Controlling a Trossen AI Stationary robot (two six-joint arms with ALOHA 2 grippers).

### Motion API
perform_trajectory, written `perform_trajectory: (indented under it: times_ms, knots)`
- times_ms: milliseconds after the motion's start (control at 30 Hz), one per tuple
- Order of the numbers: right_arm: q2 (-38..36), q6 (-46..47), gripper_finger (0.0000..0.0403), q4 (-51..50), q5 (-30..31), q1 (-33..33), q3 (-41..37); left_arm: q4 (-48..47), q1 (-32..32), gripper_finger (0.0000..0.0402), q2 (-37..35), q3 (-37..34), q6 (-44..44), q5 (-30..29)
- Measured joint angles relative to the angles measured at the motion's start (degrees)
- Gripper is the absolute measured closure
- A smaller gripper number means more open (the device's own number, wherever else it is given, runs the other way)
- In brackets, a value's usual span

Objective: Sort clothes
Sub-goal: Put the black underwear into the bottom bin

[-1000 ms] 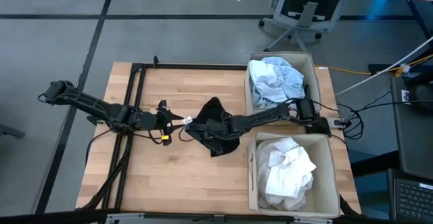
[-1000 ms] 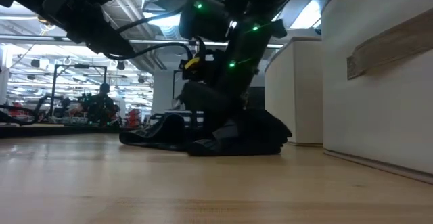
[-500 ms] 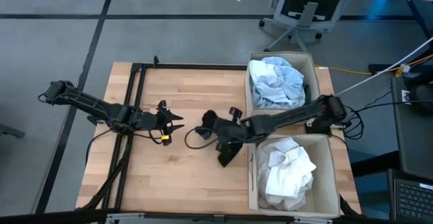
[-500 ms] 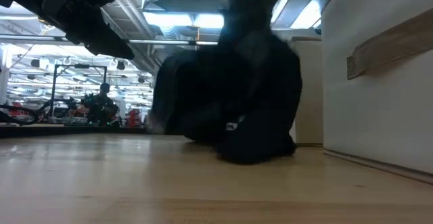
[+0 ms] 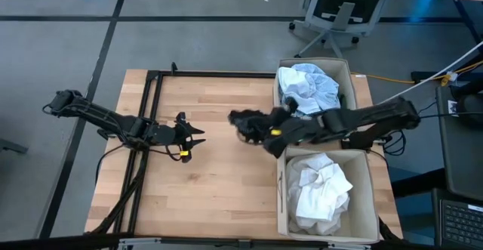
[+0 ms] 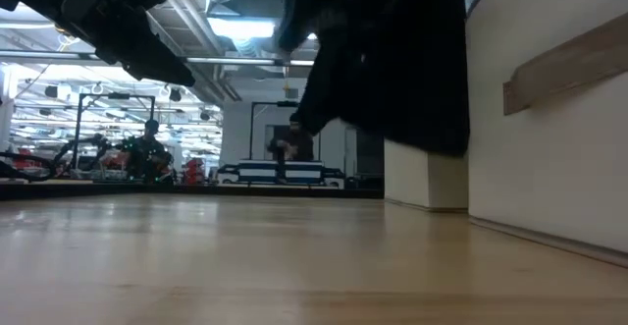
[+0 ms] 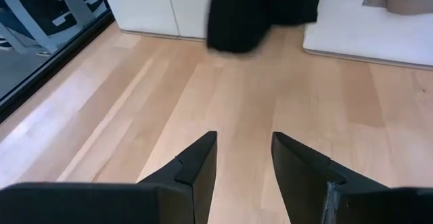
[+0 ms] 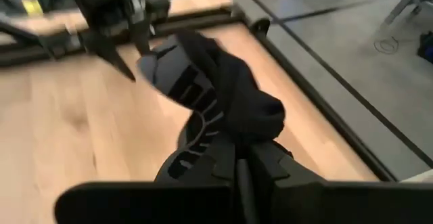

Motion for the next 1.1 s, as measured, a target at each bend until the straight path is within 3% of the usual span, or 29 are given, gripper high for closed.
perform_trajectory:
  times_ms: [200,467,867,1100]
  knots:
    - [-7.3,-0.1,0.0389,-0.2,0.1,0.7,0.0,0.0,0.0,0.027,0.0,0.0,0.0,0.0]
    - [-17.1,0.1,0.039,0.4,5.2,5.8,0.1,0.0,0.0,0.027,0.0,0.0,0.3,0.0]
    - [-25.1,7.9,0.0391,-0.1,7.7,22.4,0.2,-0.1,0.0,0.027,0.0,0.0,0.1,0.0]
    - [-24.9,20.5,0.0389,-6.0,7.4,33.2,0.2,-0.1,0.0,0.027,0.0,0.0,0.1,0.0]
